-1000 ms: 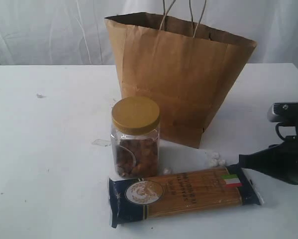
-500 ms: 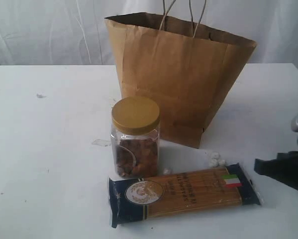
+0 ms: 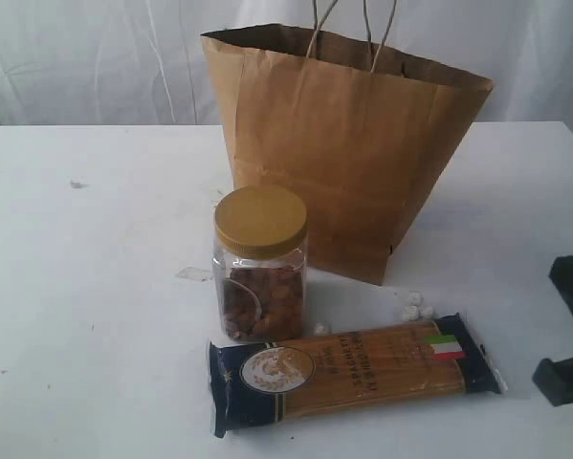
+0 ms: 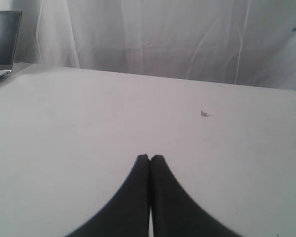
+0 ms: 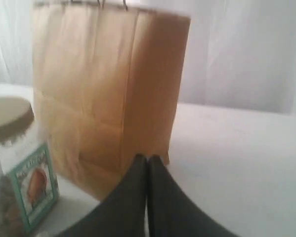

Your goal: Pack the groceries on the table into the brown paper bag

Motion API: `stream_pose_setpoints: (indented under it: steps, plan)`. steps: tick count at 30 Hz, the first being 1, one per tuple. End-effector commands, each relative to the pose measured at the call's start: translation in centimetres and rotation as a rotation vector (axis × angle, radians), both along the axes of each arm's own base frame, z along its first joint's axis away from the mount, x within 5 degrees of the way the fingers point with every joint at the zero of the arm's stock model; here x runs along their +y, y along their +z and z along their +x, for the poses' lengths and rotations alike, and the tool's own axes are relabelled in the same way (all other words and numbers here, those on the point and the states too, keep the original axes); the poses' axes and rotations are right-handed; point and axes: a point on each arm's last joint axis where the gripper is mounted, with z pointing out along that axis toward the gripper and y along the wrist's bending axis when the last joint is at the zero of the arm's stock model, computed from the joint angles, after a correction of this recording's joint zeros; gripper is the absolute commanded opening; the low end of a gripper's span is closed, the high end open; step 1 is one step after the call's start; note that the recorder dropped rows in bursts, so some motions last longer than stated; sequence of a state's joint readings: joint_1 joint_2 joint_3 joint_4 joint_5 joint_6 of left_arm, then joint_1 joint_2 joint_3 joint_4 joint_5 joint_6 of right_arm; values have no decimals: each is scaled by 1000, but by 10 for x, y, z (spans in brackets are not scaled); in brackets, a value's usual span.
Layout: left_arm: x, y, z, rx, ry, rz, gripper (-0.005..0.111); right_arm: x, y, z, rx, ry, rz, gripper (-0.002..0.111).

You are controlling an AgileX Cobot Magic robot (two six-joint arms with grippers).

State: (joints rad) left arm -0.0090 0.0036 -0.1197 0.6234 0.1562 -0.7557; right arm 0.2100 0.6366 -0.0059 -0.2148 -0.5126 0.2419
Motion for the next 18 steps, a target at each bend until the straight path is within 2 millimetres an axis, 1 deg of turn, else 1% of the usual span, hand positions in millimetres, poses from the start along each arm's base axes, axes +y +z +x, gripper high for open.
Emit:
stream_pose_setpoints:
  steps: [1, 4, 7, 10, 12, 15, 16, 18]
  plan:
    - [-7, 10, 1, -125, -78, -12, 0, -2, 25, -15, -250, 17, 106, 0]
    - [-12, 18, 1, -211, -131, -4, 0, -4, 30, -22, -297, 13, 119, 0]
    - [-19, 29, 0, -338, -209, 8, 0, -6, 25, -24, -248, -6, 102, 0]
    - [-30, 51, -9, -560, -333, 51, 0, -8, 17, -23, -154, -28, 72, 0]
    - [-33, 68, -17, -668, -366, 101, 0, -9, 11, -23, -93, -40, 54, 0]
    - [-31, 92, -25, -713, -342, 107, 0, -11, -3, -22, 55, -71, 9, 0]
    - [-30, 99, -25, -700, -327, 97, 0, -12, -10, -23, 121, -84, -11, 0]
    - [-25, 117, -24, -643, -277, 49, 0, -14, -17, -24, 198, -100, -34, 0]
